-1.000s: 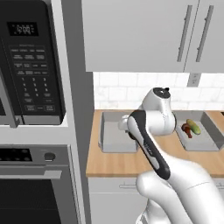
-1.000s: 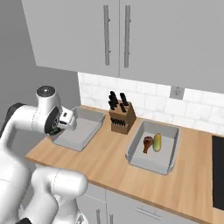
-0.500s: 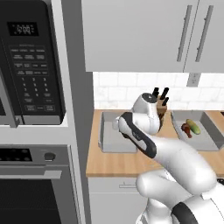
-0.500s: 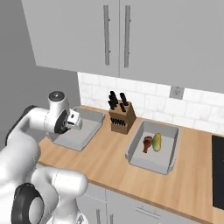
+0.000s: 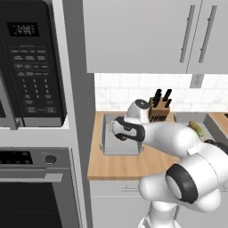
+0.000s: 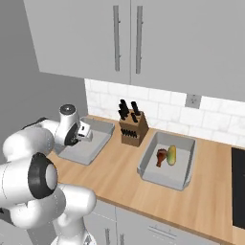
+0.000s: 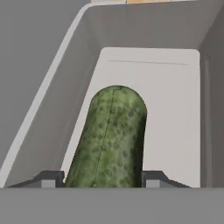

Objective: Place one cucumber and one chicken drumstick in each tupperware on the nearby counter, to pack two identical lunches.

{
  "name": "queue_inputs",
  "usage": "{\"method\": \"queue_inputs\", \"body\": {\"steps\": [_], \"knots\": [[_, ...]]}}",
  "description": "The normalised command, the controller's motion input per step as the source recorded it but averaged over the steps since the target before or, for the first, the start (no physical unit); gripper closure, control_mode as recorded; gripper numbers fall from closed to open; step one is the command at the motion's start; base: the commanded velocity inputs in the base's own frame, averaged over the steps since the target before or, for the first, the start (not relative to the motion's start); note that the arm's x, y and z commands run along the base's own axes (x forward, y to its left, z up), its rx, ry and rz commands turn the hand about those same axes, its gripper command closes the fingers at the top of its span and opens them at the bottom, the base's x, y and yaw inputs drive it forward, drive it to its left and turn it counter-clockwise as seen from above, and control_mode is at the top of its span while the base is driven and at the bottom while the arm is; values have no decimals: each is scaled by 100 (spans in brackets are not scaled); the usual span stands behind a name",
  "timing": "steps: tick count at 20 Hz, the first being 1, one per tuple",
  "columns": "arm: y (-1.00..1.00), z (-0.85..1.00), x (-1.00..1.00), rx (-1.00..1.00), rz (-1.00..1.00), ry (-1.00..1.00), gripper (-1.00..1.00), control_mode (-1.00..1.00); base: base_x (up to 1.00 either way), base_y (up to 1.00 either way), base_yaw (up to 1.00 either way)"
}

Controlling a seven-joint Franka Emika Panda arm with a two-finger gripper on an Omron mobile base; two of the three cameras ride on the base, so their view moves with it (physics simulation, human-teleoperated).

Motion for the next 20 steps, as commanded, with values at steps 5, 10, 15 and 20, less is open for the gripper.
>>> {"method": "queue_inputs", "body": {"steps": [5, 10, 15, 20], "knots": [[11, -29, 56, 0, 0, 0, 100, -100, 0, 0, 0], [1, -34, 43, -1, 0, 0, -100, -100, 0, 0, 0], [0, 3, 4, 0, 0, 0, -100, -100, 0, 0, 0], [0, 81, 0, 0, 0, 0, -100, -100, 0, 0, 0]]}}
